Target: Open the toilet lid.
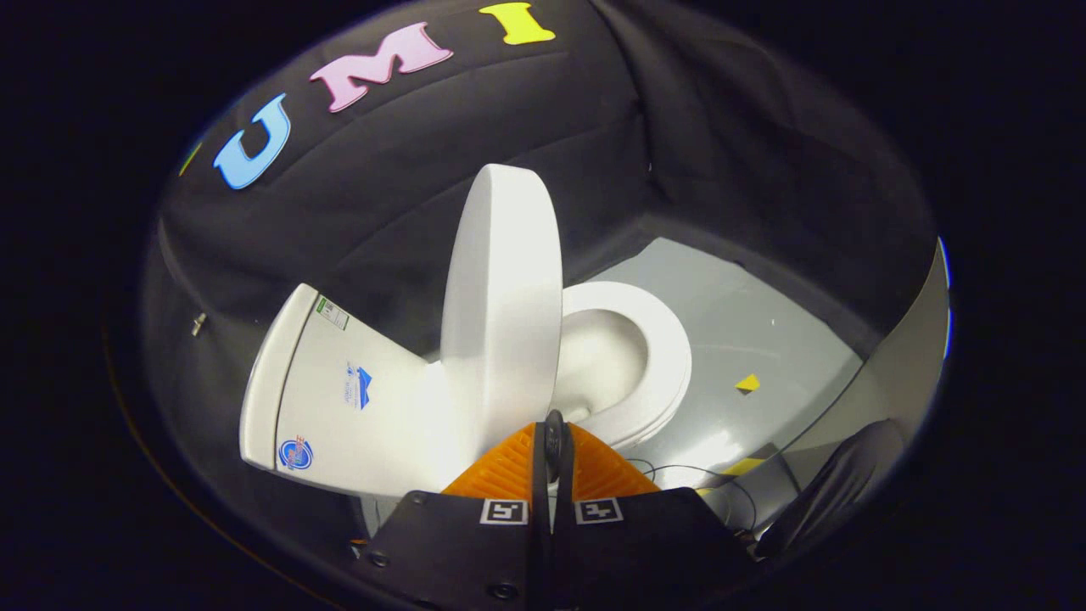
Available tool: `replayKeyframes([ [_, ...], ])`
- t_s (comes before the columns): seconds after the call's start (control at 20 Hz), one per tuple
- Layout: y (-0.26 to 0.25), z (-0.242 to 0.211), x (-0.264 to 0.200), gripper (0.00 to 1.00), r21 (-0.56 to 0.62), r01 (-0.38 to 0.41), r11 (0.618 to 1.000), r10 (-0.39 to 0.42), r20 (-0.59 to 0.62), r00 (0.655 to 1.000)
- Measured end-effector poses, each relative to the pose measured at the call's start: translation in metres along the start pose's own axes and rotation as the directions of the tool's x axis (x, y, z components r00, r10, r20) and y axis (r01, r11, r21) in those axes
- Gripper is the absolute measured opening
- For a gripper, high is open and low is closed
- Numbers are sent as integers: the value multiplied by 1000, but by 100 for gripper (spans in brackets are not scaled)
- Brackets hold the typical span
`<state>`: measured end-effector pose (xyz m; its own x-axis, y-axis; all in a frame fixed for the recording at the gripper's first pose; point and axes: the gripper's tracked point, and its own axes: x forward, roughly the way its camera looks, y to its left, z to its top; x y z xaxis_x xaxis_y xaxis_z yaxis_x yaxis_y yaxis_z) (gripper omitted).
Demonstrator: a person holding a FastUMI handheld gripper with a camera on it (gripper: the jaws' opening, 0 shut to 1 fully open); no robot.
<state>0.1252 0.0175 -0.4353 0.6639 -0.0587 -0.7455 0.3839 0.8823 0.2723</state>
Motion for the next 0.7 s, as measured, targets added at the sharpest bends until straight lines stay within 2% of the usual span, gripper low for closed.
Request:
replayKeyframes([
  [0.2,32,1,-15,6,-25,14,1000,-13,52,999],
  [0.4,63,0,-28,6,-134,68,989,-49,136,989],
  [0.7,116,-12,-44,6,-254,96,963,-40,217,975],
])
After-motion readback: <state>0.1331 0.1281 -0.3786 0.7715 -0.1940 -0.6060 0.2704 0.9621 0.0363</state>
